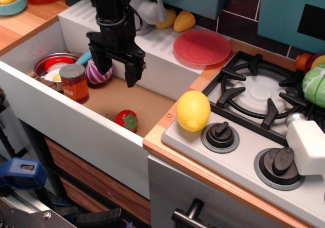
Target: Put lemon on plate
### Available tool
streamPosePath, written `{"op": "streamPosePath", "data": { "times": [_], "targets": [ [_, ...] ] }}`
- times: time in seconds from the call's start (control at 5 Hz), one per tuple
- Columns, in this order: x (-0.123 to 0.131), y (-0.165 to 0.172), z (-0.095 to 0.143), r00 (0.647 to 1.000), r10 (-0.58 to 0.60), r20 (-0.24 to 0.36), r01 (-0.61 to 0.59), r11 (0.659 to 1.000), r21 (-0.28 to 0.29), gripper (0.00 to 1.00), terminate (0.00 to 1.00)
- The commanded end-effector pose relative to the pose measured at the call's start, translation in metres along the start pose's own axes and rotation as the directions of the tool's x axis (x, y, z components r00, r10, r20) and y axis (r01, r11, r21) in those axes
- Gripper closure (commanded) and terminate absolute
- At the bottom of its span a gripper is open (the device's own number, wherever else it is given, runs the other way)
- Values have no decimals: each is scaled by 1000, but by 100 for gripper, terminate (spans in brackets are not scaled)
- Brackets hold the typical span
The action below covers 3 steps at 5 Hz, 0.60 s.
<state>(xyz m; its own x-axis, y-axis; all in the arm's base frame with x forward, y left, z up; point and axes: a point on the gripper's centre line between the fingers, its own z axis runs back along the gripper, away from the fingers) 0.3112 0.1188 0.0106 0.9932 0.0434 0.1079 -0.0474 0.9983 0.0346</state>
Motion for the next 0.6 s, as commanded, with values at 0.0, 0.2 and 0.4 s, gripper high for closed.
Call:
{"op": "streamPosePath", "data": {
  "times": [0.0,0.2,0.4],
  "targets": [
    [0,0,0,1000,0,0,0,1000,0,0,0],
    [1,-5,43,999,31,-40,-28,996,80,0,0],
    [2,-21,92,994,93,-60,-83,986,147,0,0]
  ]
}}
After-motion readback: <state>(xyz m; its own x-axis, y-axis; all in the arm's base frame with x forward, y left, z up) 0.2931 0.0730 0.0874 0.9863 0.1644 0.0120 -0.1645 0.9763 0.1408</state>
